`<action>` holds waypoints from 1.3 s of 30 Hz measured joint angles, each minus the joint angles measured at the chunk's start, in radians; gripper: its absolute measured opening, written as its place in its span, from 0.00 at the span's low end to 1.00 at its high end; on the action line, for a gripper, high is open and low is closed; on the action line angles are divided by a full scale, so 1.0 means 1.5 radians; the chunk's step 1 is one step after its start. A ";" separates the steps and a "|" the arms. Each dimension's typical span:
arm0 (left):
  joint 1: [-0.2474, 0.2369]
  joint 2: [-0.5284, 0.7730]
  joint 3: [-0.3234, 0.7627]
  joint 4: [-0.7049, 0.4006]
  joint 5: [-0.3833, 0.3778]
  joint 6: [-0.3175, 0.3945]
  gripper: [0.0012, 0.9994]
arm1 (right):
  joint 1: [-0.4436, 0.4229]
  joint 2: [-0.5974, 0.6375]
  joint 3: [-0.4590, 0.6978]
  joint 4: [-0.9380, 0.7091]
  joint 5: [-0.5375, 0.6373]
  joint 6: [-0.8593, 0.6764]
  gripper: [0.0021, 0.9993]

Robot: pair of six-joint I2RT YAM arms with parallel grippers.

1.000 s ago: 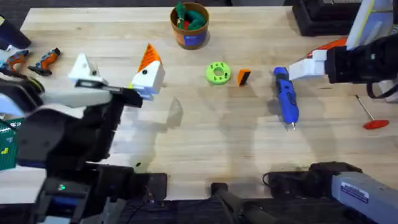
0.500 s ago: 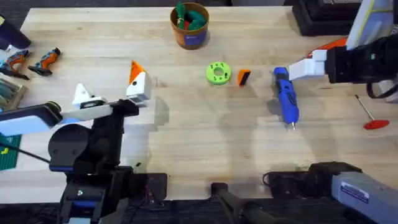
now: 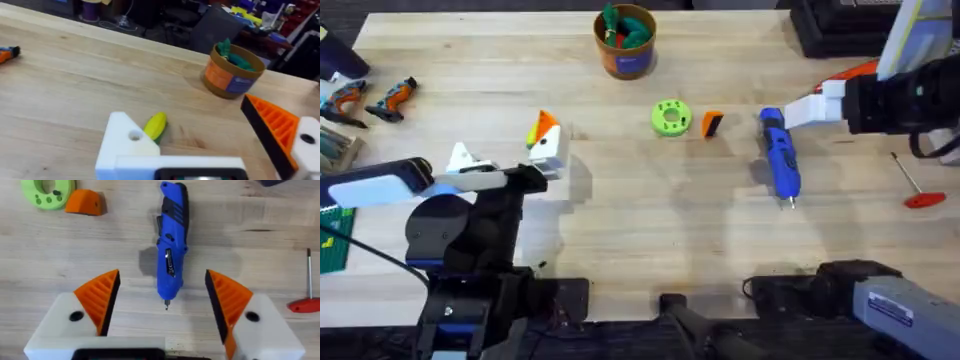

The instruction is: Pick up the gripper from the table and insert it into the empty holder that is missing its gripper. Then pick up a screw, insert it into the mounting hole, and use the screwdriver to tighten it. Finally, clean up the table by picking up the vegetable and placing it into the bucket.

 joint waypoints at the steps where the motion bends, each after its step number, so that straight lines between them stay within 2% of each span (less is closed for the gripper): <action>1: 0.000 0.000 0.000 0.000 0.013 0.004 0.99 | 0.000 0.000 0.000 0.000 0.000 0.000 0.98; 4: 0.000 0.000 0.000 0.002 0.069 0.024 0.99 | 0.000 0.000 0.000 0.000 0.000 0.000 0.98; 9: 0.000 0.000 0.000 0.013 0.201 0.062 0.99 | 0.000 0.000 0.000 0.000 0.000 0.000 0.98; 17: 0.000 0.000 0.001 0.016 0.421 0.084 0.99 | 0.000 0.000 0.000 0.000 0.000 0.000 0.98; 19: 0.000 0.000 0.001 0.013 0.467 0.106 0.99 | 0.000 0.000 0.000 0.000 0.000 0.000 0.98; 23: 0.000 0.000 0.003 0.004 0.556 0.178 0.99 | 0.000 0.000 0.000 0.000 0.000 0.000 0.98; 26: 0.000 0.000 0.003 0.001 0.589 0.196 0.99 | 0.000 0.000 0.000 0.000 0.000 0.000 0.98; 31: 0.000 0.000 0.003 -0.002 0.617 0.198 0.99 | 0.000 0.000 0.000 0.000 0.000 0.000 0.98; 39: 0.000 0.000 0.003 -0.003 0.626 0.197 0.99 | 0.000 0.000 0.000 0.000 0.000 0.000 0.98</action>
